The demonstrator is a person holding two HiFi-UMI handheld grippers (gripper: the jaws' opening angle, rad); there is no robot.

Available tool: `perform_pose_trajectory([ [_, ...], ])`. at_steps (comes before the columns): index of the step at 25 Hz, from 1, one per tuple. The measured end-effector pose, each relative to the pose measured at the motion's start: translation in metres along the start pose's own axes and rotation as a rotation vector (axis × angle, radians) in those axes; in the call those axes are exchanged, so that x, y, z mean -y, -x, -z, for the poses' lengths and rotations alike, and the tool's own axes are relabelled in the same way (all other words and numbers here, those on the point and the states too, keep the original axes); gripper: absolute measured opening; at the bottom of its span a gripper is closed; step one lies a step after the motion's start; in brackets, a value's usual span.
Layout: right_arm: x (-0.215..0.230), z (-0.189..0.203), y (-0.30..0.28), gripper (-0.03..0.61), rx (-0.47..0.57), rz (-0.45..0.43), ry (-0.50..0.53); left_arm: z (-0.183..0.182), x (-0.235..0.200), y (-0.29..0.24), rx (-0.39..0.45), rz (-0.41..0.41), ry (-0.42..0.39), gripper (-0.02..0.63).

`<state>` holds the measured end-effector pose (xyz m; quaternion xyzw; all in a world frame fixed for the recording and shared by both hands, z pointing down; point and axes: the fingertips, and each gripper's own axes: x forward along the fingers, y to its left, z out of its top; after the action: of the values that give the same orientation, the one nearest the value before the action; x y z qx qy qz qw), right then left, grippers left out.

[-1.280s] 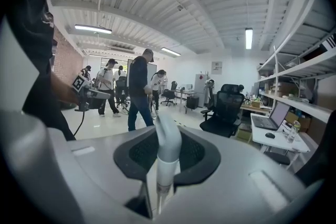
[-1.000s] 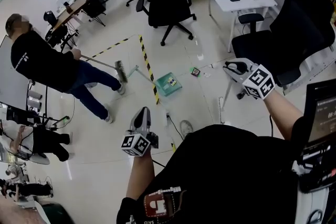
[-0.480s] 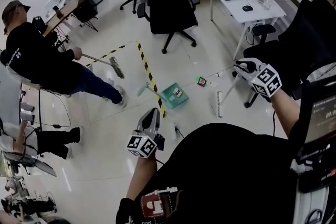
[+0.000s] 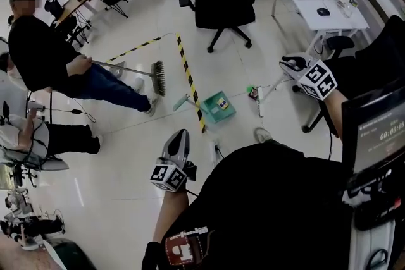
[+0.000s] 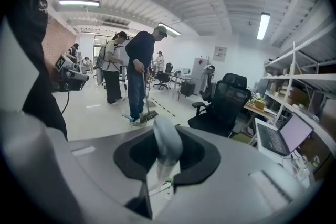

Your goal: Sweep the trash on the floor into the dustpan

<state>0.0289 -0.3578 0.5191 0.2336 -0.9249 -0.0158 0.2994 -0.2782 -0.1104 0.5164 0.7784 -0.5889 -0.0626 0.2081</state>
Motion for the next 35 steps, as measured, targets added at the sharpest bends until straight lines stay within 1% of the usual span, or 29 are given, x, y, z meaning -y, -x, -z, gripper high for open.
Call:
perform_pose_trajectory([
  [3,0.034,0.017,-0.037,0.064,-0.008,-0.059,0.011,0.011,-0.008,-0.024,-0.014,-0.092,0.004,0.000],
  [5,0.052,0.029,-0.054,0.064,-0.015,-0.092,0.007,0.014,-0.007,-0.036,-0.005,-0.149,0.013,0.000],
  [8,0.084,0.035,-0.076,0.064,-0.013,-0.134,0.012,0.017,0.002,-0.060,0.011,-0.201,0.014,0.000],
  [12,0.118,0.029,-0.101,0.064,-0.004,-0.186,0.028,0.025,0.011,-0.096,0.023,-0.232,0.029,0.000],
  [17,0.133,0.020,-0.127,0.064,-0.007,-0.212,0.046,0.034,0.018,-0.116,-0.016,-0.239,0.055,0.000],
  [21,0.121,0.020,-0.159,0.064,-0.048,-0.230,0.101,0.037,0.008,-0.111,-0.034,-0.239,0.065,0.000],
  [28,0.063,0.019,-0.229,0.064,-0.100,-0.281,0.135,0.037,-0.024,-0.073,-0.020,-0.273,0.085,0.000],
  [32,0.028,-0.001,-0.272,0.064,-0.063,-0.307,0.149,0.043,-0.040,-0.041,-0.032,-0.315,0.101,0.000],
  [35,-0.011,-0.027,-0.293,0.063,-0.025,-0.358,0.165,0.049,-0.048,-0.015,-0.034,-0.356,0.119,0.000],
])
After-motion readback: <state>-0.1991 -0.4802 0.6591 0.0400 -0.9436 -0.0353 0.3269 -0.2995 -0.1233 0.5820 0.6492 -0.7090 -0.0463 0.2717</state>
